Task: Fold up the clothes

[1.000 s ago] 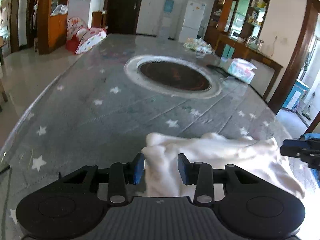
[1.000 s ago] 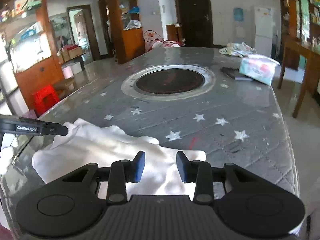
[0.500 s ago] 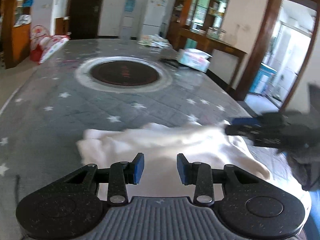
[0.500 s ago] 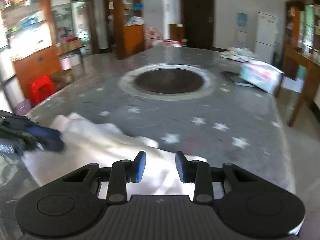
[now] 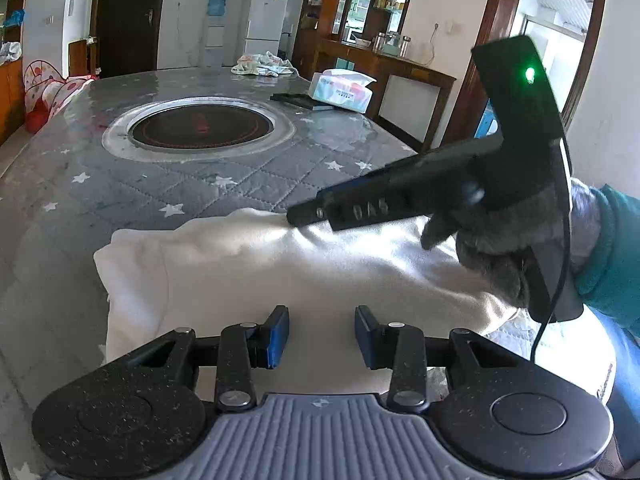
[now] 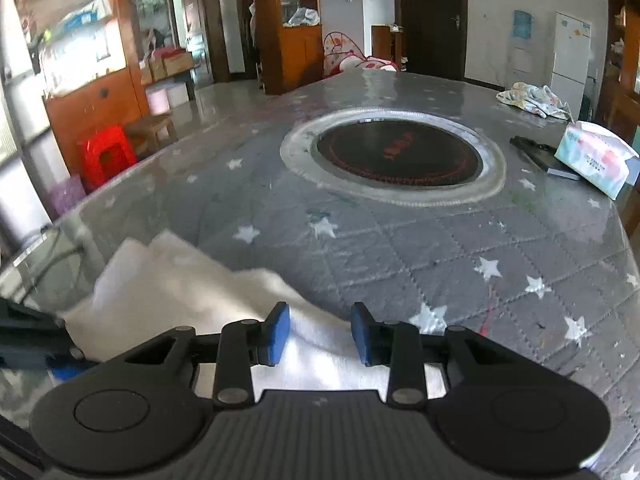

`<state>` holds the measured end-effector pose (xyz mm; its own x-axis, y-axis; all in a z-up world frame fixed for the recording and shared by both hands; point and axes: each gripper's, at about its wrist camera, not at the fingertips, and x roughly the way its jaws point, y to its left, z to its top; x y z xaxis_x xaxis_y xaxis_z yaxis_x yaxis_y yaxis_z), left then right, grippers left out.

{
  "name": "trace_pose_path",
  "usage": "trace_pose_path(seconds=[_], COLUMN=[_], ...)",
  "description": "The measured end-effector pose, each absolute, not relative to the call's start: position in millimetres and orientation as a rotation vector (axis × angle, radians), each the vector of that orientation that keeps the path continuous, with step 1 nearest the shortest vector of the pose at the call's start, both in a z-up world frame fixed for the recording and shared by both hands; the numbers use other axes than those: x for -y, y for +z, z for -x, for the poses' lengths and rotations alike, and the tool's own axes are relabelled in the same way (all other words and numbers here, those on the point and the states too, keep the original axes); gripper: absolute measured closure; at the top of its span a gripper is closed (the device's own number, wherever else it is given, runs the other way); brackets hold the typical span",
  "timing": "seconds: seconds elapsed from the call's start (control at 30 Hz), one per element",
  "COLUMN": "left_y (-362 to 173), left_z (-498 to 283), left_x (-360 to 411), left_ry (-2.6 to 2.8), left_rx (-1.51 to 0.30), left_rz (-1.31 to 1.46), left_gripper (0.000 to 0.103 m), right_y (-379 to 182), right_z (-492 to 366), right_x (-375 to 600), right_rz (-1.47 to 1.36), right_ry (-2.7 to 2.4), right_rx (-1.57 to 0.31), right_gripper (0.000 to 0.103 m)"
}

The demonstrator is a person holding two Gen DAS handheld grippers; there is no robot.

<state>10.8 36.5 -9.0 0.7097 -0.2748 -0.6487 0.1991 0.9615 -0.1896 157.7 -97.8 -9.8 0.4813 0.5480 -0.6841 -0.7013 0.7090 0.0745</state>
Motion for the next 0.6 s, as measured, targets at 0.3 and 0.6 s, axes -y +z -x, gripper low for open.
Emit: trace_pose_path(seconds=[0.3, 0.6], left_y=[-8.8, -0.7], left_z=[-10.6, -4.4], left_x=[-39.2, -49.6], left_ry=[-0.271, -0.25], left_rx=[-0.733, -0.717], left_rz=[0.125, 0.135], left_gripper=[0.062, 0.059], right_y=[-16.9, 10.0], right_z=[-159.7, -157.0], right_x=[58.9, 86.8], right_rz=[0.303, 0.231], right_ry=[0.856, 0.821], right_rx=[-0.763, -0.712], right_gripper=[0.066, 0.062])
